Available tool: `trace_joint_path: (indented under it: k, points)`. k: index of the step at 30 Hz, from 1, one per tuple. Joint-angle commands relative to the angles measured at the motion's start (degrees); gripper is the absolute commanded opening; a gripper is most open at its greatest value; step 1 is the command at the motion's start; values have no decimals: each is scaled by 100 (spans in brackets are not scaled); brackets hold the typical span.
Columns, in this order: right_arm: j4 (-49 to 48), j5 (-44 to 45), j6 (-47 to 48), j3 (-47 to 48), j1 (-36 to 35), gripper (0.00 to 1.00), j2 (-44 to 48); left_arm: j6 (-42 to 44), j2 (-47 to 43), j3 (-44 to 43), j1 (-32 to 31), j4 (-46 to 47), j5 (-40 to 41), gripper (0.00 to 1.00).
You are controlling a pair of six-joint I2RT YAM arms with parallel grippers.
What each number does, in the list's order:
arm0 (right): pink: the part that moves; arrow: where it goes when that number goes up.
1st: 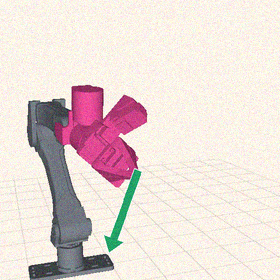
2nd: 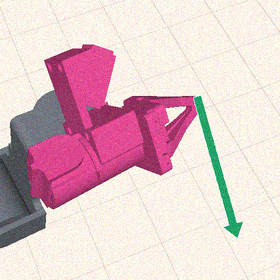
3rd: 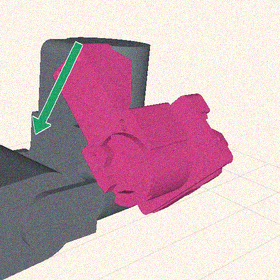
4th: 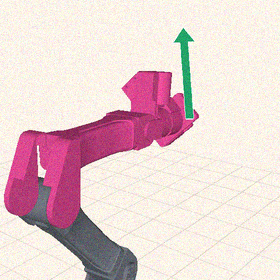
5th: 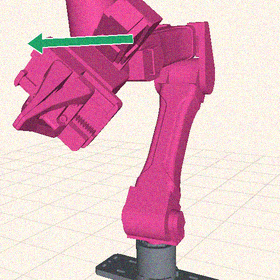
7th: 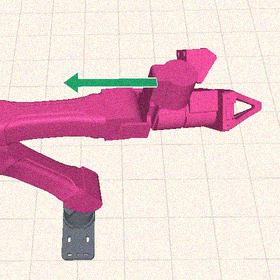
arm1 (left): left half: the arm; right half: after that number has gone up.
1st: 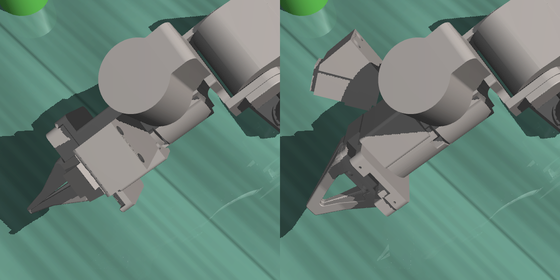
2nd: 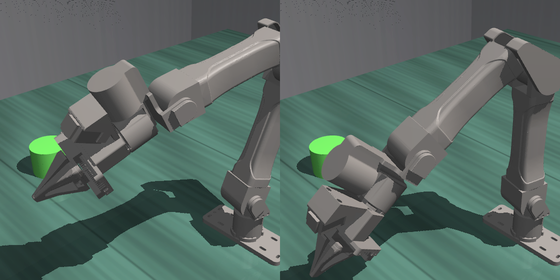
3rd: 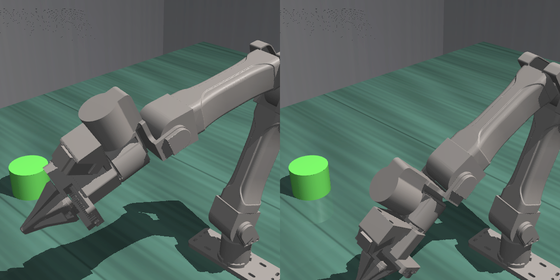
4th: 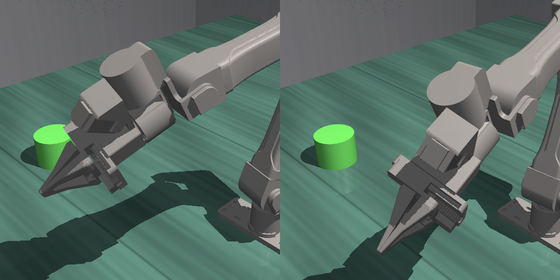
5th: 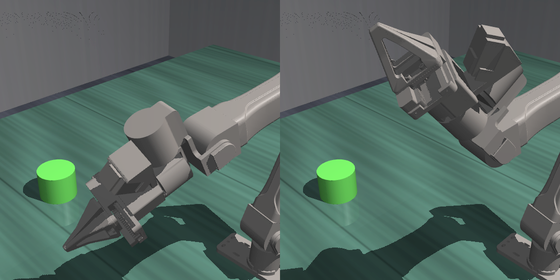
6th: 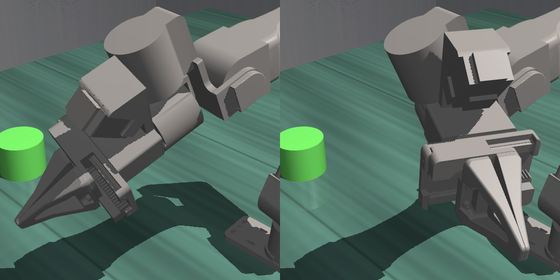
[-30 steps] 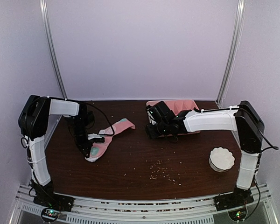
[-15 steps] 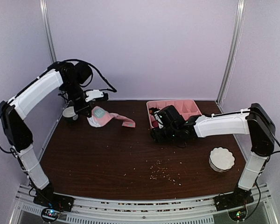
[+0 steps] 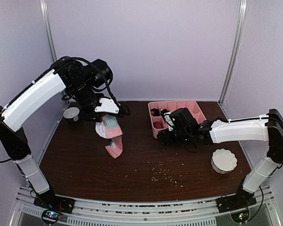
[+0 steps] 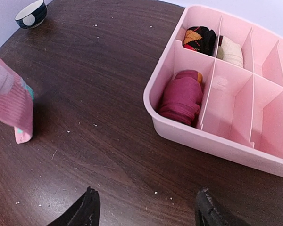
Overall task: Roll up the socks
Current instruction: Pick up the sock from the center of the board.
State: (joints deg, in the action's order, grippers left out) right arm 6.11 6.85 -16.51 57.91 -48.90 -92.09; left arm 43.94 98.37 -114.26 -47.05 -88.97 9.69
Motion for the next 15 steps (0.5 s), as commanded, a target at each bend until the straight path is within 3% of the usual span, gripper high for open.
trace_joint_path:
  k: [1, 4, 8, 15]
  points:
    - [-34, -35, -76, -219, -33, 69, 296, 707, -363, -512, -446, 85, -85, 0]
    - [9, -258, -80, -264, -38, 69, 392, 897, -278, -624, -757, 136, -17, 0]
    - [-426, -202, -37, -689, -181, 72, 677, 525, 7, -785, -824, -94, -308, 0]
    - [-770, -456, -213, -995, -226, 73, 478, 525, -299, 106, -832, 91, -701, 0]
